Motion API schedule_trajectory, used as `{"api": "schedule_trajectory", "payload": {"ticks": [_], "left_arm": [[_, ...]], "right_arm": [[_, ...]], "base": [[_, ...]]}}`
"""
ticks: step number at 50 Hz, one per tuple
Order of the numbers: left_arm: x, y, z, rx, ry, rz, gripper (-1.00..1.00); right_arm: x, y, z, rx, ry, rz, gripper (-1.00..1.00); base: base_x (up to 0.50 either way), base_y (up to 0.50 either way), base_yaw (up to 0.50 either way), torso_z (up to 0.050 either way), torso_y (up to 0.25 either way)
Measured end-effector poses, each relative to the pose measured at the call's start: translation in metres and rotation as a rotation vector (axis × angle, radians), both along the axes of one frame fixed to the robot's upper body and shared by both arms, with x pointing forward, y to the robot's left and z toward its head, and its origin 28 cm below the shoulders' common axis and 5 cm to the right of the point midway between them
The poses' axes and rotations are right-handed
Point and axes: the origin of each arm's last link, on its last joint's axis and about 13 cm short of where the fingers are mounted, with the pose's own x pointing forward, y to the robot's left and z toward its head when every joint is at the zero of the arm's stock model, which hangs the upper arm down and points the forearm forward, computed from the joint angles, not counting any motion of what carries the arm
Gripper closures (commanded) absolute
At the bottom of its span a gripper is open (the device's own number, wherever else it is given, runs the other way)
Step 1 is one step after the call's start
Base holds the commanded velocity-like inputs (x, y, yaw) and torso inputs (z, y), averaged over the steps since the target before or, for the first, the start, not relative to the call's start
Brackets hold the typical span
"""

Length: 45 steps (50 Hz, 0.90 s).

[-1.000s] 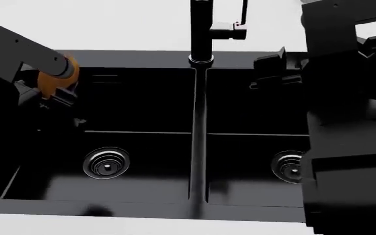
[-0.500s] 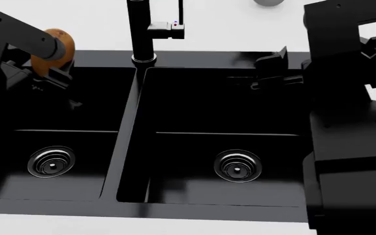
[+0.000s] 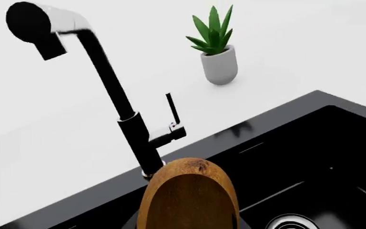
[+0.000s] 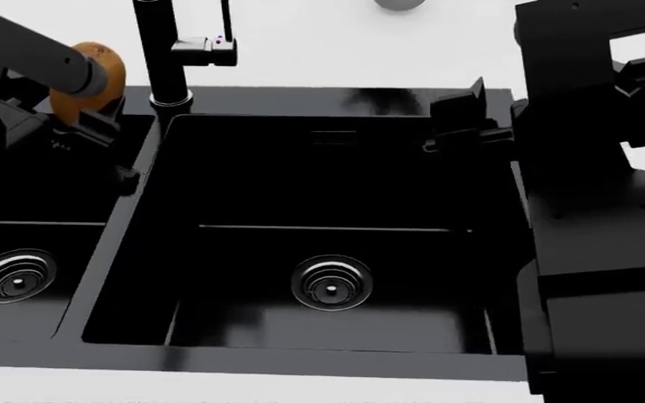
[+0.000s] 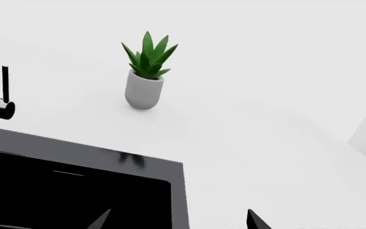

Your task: Pick the kiwi from the sink and place it on the plate located on the counter

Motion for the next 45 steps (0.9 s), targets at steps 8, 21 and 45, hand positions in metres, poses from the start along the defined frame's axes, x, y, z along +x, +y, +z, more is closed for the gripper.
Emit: {"api": "schedule_trajectory", "payload": {"ticks": [8, 21, 45], "left_arm": [[0.0005, -0.0004, 0.0005, -0.004, -0.002, -0.003, 1.0], [0.0006, -0.0002, 0.0003, -0.009, -0.004, -0.004, 1.0], [0.0027, -0.001, 0.0011, -0.012, -0.01, -0.005, 1.0]], "right_arm": [[-0.0002, 0.0002, 0.0006, 0.0, 0.0, 0.005, -1.0], [-0.0007, 0.0006, 0.0003, 0.001, 0.001, 0.011, -1.0], [-0.0014, 0.0, -0.0008, 0.003, 0.003, 0.012, -1.0]], "base": [[0.0, -0.5, 0.0, 0.0, 0.0], [0.0, -0.5, 0.0, 0.0, 0.0], [0.0, -0.5, 0.0, 0.0, 0.001]]}}
